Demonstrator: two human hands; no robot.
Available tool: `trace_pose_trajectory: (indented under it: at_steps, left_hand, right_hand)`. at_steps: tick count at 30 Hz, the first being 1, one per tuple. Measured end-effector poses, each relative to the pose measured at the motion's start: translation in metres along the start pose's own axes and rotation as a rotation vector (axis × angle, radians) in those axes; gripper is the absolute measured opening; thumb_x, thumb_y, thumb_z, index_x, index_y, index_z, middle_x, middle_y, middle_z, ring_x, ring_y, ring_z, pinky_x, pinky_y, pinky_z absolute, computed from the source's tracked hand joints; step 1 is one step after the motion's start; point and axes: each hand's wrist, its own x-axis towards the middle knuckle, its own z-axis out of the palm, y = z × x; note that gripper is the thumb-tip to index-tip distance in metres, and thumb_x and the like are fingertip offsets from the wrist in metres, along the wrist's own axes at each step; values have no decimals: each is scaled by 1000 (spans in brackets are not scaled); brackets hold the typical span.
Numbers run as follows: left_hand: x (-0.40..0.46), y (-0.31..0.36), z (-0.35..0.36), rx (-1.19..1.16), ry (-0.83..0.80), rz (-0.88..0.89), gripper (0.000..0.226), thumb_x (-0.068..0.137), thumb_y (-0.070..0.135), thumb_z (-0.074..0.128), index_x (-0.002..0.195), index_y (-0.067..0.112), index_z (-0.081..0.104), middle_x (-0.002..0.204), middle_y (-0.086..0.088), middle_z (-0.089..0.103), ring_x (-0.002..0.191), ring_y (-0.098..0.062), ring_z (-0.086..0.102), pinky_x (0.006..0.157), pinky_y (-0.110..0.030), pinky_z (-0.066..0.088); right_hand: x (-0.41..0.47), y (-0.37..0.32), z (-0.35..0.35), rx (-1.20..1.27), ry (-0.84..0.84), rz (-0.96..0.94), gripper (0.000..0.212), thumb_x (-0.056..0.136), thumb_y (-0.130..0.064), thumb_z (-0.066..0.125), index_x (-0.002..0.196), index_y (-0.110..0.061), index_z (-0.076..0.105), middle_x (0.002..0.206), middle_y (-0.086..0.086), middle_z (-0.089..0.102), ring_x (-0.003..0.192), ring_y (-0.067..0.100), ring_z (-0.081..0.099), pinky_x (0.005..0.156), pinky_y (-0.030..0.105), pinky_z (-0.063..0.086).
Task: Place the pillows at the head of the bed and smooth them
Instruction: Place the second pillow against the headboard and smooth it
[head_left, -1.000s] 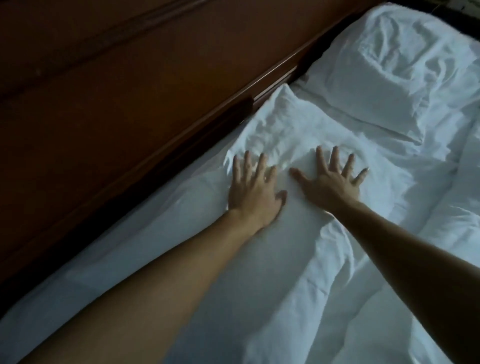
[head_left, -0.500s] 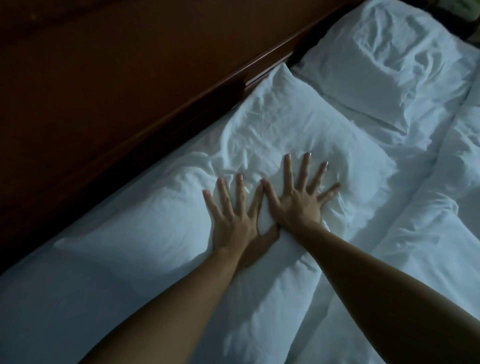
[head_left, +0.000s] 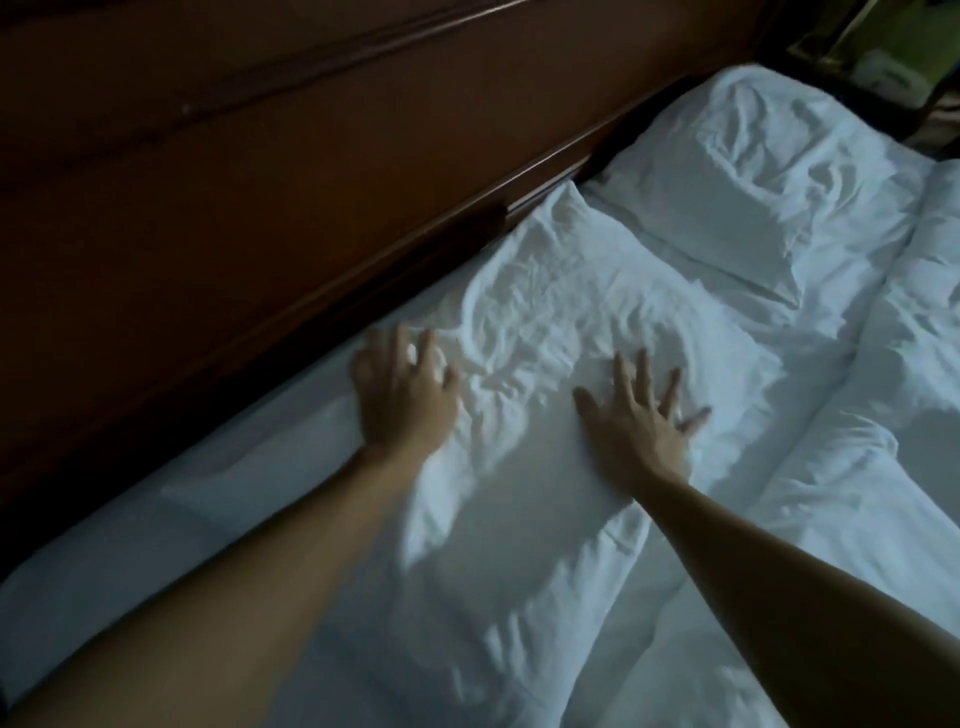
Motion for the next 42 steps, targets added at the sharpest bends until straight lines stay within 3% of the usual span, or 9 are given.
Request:
trace_pose_trajectory:
  at_steps: [3,5,7,11,18,22,26,30,42]
  left_hand:
    - [27,-39,-13,135,-357,-238,83,93,69,35,155,15,30,154,-25,38,138,-47,36,112,-56,29]
    - [27,-43,-15,71,-473,-292,84,93,73,25,150,12,36,148,-24,46,130,-44,47,109,-55,34]
    - [24,-37,-12,31,-410,-236,69,99,64,28,139,11,47,138,-21,56,121,-40,56,103,-52,40]
    - [28,-23,-19,7,-164,-94,37,105,38,41,117,9,60,117,-18,69,104,-39,65,83,-43,46]
    - [73,-26,-38,36,-87,17,36,107,34,41,104,6,62,102,-22,68,92,-44,63,67,-42,36]
    - [79,-36,-33,84,-255,-52,42,107,37,37,120,6,62,114,-23,65,102,-44,61,78,-46,43]
    - [82,-27,-40,153,-369,-66,41,107,32,37,133,8,57,126,-22,61,113,-42,58,90,-48,45]
    - [78,-33,-45,233,-350,23,32,104,18,42,129,9,59,120,-20,64,109,-40,60,85,-46,47]
    - [68,-61,-79,247,-448,-58,34,107,30,40,122,12,65,118,-19,63,107,-39,59,78,-40,41]
  right_hand:
    - [-9,9,-6,186,-7,270,116,67,-100,36,160,-48,-10,170,-1,-26,155,48,-12,114,80,1]
    - [-9,9,-10,370,-49,366,121,65,-96,51,159,-50,-10,170,3,-23,153,53,4,114,74,19]
    - [-9,3,-12,452,-38,369,116,72,-84,63,160,-48,-5,171,6,-14,148,54,19,110,67,33]
    - [-5,-13,-12,487,34,389,109,82,-63,71,163,-36,4,170,13,-4,143,53,25,105,63,40]
    - [-8,-30,-14,447,20,414,109,84,-63,70,164,-26,6,169,18,-2,140,53,30,103,57,43]
    - [-6,-31,-17,443,-32,426,113,80,-72,68,163,-28,5,170,17,-9,146,56,21,109,66,34]
    - [0,-28,-25,409,-17,349,118,72,-87,57,162,-38,-2,170,4,-25,153,53,-8,112,79,12]
    - [4,-29,-22,486,-15,298,118,72,-85,62,162,-42,-2,170,0,-24,154,52,-10,110,74,28]
    - [-26,-67,-18,478,-65,216,115,79,-79,63,165,-29,6,171,0,-20,154,49,-11,119,64,23]
